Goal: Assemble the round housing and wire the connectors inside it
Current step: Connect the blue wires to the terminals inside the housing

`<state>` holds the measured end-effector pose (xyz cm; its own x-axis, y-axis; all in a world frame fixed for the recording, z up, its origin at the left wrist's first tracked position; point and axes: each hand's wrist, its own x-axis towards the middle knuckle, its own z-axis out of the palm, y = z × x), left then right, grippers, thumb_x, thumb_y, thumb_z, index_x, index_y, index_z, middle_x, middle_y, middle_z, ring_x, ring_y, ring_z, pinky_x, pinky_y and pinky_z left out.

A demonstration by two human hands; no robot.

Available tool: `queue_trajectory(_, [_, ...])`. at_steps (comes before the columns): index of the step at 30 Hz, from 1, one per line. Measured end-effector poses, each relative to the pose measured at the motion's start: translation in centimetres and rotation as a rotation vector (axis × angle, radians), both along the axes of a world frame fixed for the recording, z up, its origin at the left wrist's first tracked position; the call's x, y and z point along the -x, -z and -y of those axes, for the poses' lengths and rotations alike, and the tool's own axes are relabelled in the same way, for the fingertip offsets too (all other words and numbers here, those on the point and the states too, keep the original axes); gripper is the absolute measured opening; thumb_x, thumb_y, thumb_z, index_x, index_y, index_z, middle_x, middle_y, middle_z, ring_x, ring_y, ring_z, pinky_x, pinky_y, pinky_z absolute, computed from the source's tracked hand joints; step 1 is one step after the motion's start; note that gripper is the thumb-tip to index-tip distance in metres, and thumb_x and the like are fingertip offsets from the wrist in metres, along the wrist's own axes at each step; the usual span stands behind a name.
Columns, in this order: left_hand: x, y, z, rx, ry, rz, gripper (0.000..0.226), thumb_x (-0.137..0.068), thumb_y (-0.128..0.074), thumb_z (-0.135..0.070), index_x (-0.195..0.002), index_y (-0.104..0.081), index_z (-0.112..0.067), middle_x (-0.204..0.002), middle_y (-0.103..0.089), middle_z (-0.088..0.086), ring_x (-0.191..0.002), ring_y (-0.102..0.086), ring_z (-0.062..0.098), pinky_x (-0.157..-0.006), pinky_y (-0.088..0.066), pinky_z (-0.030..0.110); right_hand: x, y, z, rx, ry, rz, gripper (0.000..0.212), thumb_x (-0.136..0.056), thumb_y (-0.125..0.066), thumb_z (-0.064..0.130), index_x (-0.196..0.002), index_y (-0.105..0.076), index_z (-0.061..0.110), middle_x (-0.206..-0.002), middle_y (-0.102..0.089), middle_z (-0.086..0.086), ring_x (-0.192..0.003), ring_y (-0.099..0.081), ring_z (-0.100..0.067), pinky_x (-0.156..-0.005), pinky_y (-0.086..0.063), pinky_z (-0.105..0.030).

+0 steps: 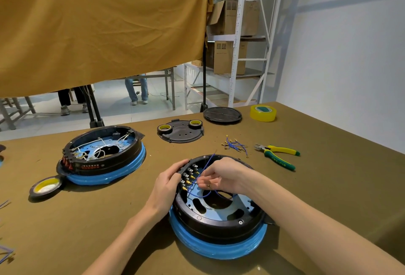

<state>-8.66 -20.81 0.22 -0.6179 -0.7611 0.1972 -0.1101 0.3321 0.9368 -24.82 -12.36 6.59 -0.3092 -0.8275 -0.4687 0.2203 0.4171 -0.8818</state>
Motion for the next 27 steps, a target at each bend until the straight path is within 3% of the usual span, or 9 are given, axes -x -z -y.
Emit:
queue_trajectory(3, [0.1,0.2,0.0,-0.004,0.008,-0.02,0.062,-0.088,-0.038,-0.034,-0.145,-0.054,-0.017,-0.14,-0.062,-0.002,-0.13,-0.056,0.01,-0.113,-0.044,0.044,0.5,-1.5,-0.7,0.064,-0.236,-0.337,0.02,-0.099,-0.053,-0.004,-0.114,-0.065,-0.012,-0.091,-0.071,-0.023,-0.074,-0.072,-0.025,-0.067,-0.062,-0.029])
queue_trajectory(5, [0.1,0.2,0.1,-0.021,0.008,-0.036,0.06,-0.088,-0.038,-0.032,-0.143,-0.055,-0.017,-0.137,-0.064,-0.003,-0.126,-0.059,0.009,-0.11,-0.048,0.041,0.7,-2.0,-0.6,0.135,-0.338,-0.773,0.023,-0.097,-0.055,0.002,-0.113,-0.071,0.001,-0.088,-0.074,-0.01,-0.074,-0.07,-0.017,-0.064,-0.057,-0.021])
queue_trajectory(7, [0.2,0.2,0.1,-0.035,0.014,-0.053,0.059,-0.087,-0.039,-0.031,-0.142,-0.056,-0.018,-0.133,-0.065,-0.003,-0.121,-0.062,0.007,-0.104,-0.053,0.037,0.9,-1.8,-0.1,0.172,-0.379,-1.198,0.031,-0.095,-0.056,0.005,-0.122,-0.072,0.009,-0.092,-0.064,0.001,-0.089,-0.064,-0.015,-0.07,-0.048,-0.017])
queue_trajectory(9, [0.2,0.2,0.0,-0.037,0.017,-0.055,0.059,-0.087,-0.039,-0.032,-0.142,-0.056,-0.018,-0.133,-0.065,-0.003,-0.12,-0.062,0.008,-0.101,-0.054,0.034,1.5,-1.1,0.5,0.175,-0.423,-1.53,0.036,-0.097,-0.058,0.007,-0.13,-0.068,0.017,-0.109,-0.054,-0.003,-0.109,-0.05,-0.024,-0.088,-0.043,-0.03])
queue_trajectory(12, [0.2,0.2,0.1,-0.035,0.017,-0.063,0.06,-0.088,-0.038,-0.032,-0.143,-0.055,-0.016,-0.134,-0.065,-0.003,-0.121,-0.062,0.007,-0.101,-0.054,0.032,2.3,-0.7,0.5,0.128,-0.516,-1.857,0.028,-0.097,-0.062,0.017,-0.123,-0.071,0.026,-0.113,-0.052,-0.006,-0.109,-0.041,-0.03,-0.086,-0.033,-0.037])
queue_trajectory(15, [0.2,0.3,0.1,-0.038,0.019,-0.073,0.059,-0.088,-0.038,-0.032,-0.142,-0.056,-0.017,-0.132,-0.066,-0.004,-0.119,-0.063,0.005,-0.098,-0.055,0.029,2.7,-0.6,0.5,0.152,-0.527,-1.947,0.018,-0.097,-0.061,0.014,-0.108,-0.074,0.021,-0.106,-0.058,-0.006,-0.102,-0.046,-0.03,-0.078,-0.032,-0.035])
queue_trajectory(19, [0.2,0.5,0.3,-0.041,0.026,-0.075,0.059,-0.089,-0.038,-0.033,-0.143,-0.055,-0.018,-0.132,-0.065,-0.004,-0.118,-0.064,0.005,-0.097,-0.056,0.031,2.9,-0.2,0.0,0.087,-0.547,-1.627,0.011,-0.092,-0.065,0.01,-0.097,-0.075,0.01,-0.098,-0.071,-0.011,-0.09,-0.067,-0.034,-0.078,-0.058,-0.045])
queue_trajectory(23, [0.3,0.7,0.4,-0.024,0.026,-0.072,0.06,-0.089,-0.037,-0.034,-0.144,-0.054,-0.018,-0.134,-0.064,-0.004,-0.117,-0.063,0.003,-0.094,-0.056,0.026,3.6,-0.2,-0.6,0.091,-0.555,-1.496,0.011,-0.092,-0.072,0.018,-0.099,-0.078,0.011,-0.095,-0.074,-0.005,-0.085,-0.07,-0.026,-0.079,-0.061,-0.044])
queue_trajectory(27, [0.3,0.7,0.4,-0.018,0.021,-0.069,0.06,-0.089,-0.037,-0.035,-0.145,-0.054,-0.018,-0.135,-0.064,-0.004,-0.121,-0.061,0.005,-0.1,-0.055,0.032,4.1,-0.7,-0.5,0.077,-0.593,-1.436,0.01,-0.092,-0.072,0.018,-0.094,-0.08,0.011,-0.091,-0.076,-0.004,-0.083,-0.071,-0.022,-0.079,-0.061,-0.042])
